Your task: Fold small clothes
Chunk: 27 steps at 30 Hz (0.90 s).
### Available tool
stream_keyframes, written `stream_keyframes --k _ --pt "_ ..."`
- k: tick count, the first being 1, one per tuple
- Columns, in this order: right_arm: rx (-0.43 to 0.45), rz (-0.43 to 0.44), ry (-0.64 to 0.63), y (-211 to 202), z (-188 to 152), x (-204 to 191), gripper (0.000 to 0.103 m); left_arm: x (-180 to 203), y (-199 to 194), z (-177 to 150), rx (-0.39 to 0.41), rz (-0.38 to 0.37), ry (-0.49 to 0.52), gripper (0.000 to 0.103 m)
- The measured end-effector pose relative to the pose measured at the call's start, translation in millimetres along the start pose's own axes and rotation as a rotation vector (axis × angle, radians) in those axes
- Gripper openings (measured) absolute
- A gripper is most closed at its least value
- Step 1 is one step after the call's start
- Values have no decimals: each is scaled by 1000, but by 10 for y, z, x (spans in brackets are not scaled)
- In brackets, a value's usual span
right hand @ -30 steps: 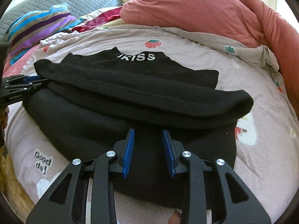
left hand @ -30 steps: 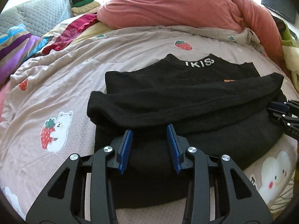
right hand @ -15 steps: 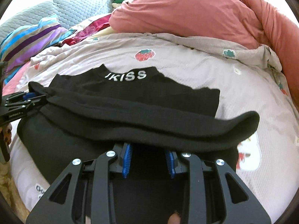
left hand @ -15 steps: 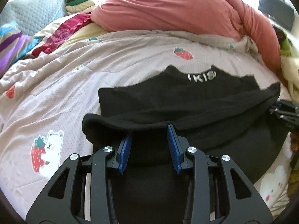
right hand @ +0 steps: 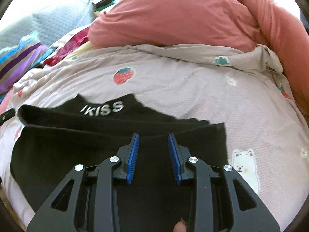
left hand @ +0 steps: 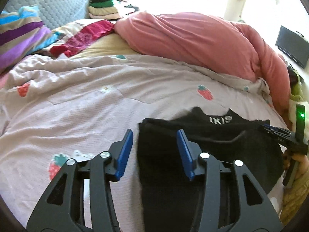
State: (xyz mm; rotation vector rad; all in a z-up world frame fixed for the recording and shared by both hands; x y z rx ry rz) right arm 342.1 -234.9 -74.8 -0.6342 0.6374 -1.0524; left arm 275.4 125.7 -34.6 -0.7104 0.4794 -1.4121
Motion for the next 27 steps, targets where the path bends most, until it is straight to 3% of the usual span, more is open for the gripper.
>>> stream_keyframes --k 9,13,19,20,22,24,25,27 --pt "47 -51 45 -285 -63 254 52 -119 165 -101 -64 -6 -16 40" --pt "28 -73 71 -322 -144 454 55 -61 399 -278 -125 -27 19 44" --pt "-34 -68 73 -145 -229 623 57 -52 528 -381 -157 -58 11 41" --pt "-35 -58 75 -113 -220 635 56 -40 515 -384 -149 -60 21 36" --pt "-36 -37 78 -71 -201 631 45 -6 486 -387 -139 -71 37 28" --pt "-33 -5 73 -51 -189 593 33 21 461 -388 -124 -58 65 20" --pt "-32 -1 66 -54 -188 574 26 48 449 -387 -117 -50 87 9" --pt "-19 13 54 -79 -187 531 12 84 425 -373 -102 -41 108 5"
Point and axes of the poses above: each gripper's, at about its wrist camera, not at the fingertips, and y roughly the way its jaws point, x to its right, z to its top, the point moved 8 cm from there along y, roughly the way its jaws point, and after that the axes turned 7 degrees about z, right-handed, at the moved point
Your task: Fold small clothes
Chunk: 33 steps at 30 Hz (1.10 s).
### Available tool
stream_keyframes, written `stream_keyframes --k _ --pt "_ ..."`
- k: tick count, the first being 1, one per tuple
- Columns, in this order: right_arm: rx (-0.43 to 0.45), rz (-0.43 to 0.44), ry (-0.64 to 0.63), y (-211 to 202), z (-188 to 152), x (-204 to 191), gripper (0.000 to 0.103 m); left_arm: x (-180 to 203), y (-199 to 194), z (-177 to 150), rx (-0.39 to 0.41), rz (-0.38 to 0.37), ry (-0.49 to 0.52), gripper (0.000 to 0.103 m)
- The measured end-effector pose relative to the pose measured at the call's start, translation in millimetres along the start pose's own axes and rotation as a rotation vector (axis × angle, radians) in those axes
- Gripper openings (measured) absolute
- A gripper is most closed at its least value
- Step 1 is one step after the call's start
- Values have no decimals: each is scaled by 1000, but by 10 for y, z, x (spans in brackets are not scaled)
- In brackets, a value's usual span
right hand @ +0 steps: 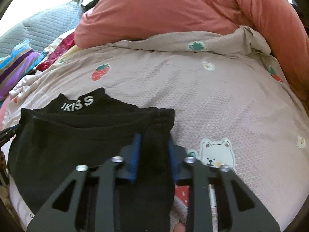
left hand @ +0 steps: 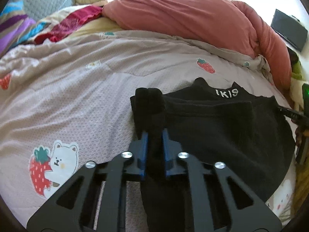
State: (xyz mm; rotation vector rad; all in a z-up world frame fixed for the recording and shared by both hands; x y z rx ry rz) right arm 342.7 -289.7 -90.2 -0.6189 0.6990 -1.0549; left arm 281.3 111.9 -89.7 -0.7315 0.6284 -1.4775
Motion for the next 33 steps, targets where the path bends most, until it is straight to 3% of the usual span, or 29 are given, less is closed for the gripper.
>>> stream_keyframes --k 6,10,14,18,23,33 --pt "68 63 54 -260 103 -20 9 50 -192 140 52 -21 26 2" --pt "130 136 131 -402 282 60 9 -71 -290 286 79 -87 -70 2" --pt "130 174 245 -261 338 245 9 -213 -186 311 75 -74 -131 2" --pt "70 142 298 41 192 355 9 -234 20 213 28 -47 -140 2" --pt "65 94 294 119 68 392 11 -238 114 100 -4 -9 -121 2" --pt "48 -66 149 57 -17 297 19 -172 92 56 -17 71 -47 3"
Point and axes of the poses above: each gripper's, at about its wrist camera, not at the fingertips, and y roughly the way its jaws point, x to its right, z to its top, the point moved 8 cm from there along y, roughly the way its jaws point, and after that the axes turned 7 degrees about z, right-handed, at the moved point
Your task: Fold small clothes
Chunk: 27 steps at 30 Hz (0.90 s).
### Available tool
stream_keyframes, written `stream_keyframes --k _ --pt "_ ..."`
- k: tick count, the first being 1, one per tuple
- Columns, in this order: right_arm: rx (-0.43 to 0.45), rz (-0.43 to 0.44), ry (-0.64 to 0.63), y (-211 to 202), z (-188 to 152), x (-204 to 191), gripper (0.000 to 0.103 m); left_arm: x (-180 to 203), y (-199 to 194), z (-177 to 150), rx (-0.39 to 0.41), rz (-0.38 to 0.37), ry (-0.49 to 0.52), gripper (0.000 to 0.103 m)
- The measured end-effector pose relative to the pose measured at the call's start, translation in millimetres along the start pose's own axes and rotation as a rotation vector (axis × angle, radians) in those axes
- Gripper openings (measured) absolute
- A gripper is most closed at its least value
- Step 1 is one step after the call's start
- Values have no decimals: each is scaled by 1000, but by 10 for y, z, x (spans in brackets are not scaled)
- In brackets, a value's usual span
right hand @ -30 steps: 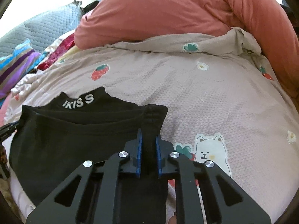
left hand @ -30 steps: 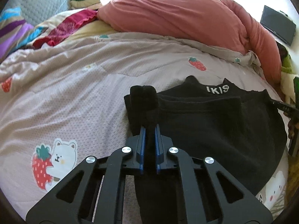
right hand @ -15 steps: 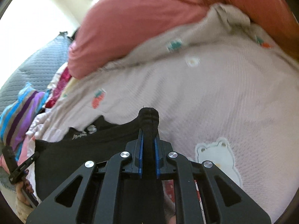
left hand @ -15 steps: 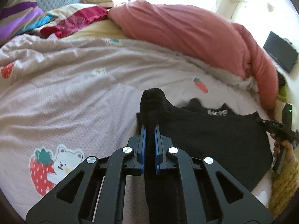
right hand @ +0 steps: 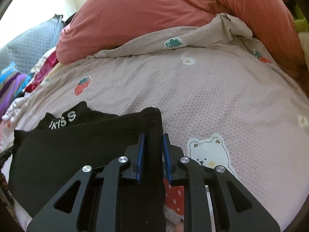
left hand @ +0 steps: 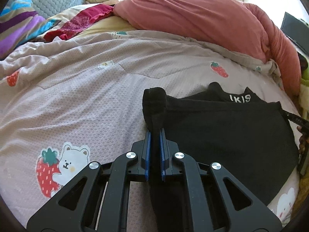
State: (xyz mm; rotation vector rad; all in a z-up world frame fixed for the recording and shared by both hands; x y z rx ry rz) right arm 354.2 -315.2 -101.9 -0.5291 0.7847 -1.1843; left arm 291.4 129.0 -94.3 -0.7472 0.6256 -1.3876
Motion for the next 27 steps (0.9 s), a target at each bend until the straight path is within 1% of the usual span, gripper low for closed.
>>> stream_keyframes --k 2,3,7,9,10,13,16,17,23,27 --pt "-4 -9 -11 -17 -18 -18 21 2 -7 -8 -3 6 2 3" --pt "-7 -12 -19 -34 -32 -30 27 -1 -10 -12 -5 10 0 3" --pt "-10 -15 -31 -97 -62 -63 34 15 -20 -16 -10 16 -6 5" --pt "-14 -13 -29 -128 -82 -69 45 10 -31 -20 -13 16 -7 6" --pt "-18 -11 -27 -140 -97 -75 48 14 -36 -24 -15 15 -7 6" --pt "-23 -8 -24 -189 -143 -96 50 16 -71 -23 -15 13 -9 13" --pt "-30 -1 -24 -243 -197 -114 56 30 -117 -24 -15 5 -14 20" --pt "-33 3 -24 -262 -216 -121 59 36 -140 -25 -12 5 -13 23" --pt "-52 14 -37 -416 -367 -149 60 29 -280 -62 -11 -11 -44 39" --pt "-67 30 -28 -523 -499 -145 60 22 -373 -161 -22 -9 -49 43"
Point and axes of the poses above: each gripper's, at about its wrist camera, not at the fingertips, and y roughly the way its jaws point, x to its right, z to its top, the point moved 8 cm from there along y, roughly the way its jaws point, and after that the axes turned 7 degrees about z, right-handed, at the moved point
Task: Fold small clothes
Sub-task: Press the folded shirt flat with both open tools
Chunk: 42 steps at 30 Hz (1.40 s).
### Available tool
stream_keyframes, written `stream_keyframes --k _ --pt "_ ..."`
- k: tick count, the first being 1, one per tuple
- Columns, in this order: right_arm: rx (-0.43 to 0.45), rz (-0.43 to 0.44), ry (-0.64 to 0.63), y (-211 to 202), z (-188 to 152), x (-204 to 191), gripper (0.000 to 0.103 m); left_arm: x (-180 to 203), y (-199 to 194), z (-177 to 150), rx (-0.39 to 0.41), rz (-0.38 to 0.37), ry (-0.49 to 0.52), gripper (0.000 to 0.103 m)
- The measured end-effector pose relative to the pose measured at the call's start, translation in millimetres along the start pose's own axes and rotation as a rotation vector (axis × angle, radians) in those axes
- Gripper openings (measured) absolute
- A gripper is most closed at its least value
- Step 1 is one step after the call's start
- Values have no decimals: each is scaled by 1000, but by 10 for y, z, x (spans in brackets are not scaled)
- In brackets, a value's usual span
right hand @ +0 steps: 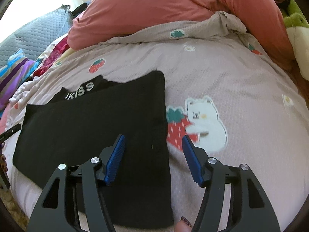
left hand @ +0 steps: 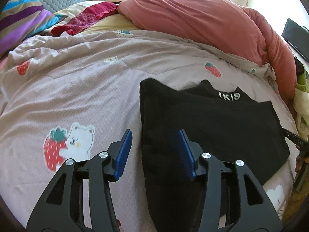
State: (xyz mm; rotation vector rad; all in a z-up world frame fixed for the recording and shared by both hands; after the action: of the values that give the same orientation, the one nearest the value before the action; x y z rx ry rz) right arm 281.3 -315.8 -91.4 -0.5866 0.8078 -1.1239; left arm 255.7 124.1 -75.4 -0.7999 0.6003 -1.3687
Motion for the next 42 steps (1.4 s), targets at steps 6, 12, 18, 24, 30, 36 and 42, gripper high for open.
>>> stream_keyframes --k 6,12,18,24,30,36,42 --pt "26 -16 -61 -211 -149 -112 60 33 -168 -155 0 6 -1 49" --pt "37 6 -182 -290 -277 -431 60 370 -319 -255 41 9 61 49" --pt "-10 25 -232 -184 -419 -577 60 630 -201 -524 -21 22 138 50" --pt "-59 28 -173 -84 -602 -438 60 641 -188 -681 -27 41 165 55" --pt "-48 23 -179 -87 -656 -433 60 624 -151 -789 -35 40 143 55" --pt "-47 25 -179 -141 -652 -441 60 622 -239 -812 -30 29 120 55" --pt "-50 46 -182 -204 -686 -491 73 648 -298 -820 -31 21 120 59"
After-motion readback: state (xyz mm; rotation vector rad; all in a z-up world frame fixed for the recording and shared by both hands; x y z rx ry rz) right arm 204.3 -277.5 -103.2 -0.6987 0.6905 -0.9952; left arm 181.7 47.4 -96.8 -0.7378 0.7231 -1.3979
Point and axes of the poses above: each gripper's, at about its wrist camera, not at the fingertips, and y roughly the way its jaws point, x to its right, z to its top, the point moved 8 cm from there along y, roughly the way its jaws point, and after that the axes turned 7 degrees about z, right-handed, at the moved point
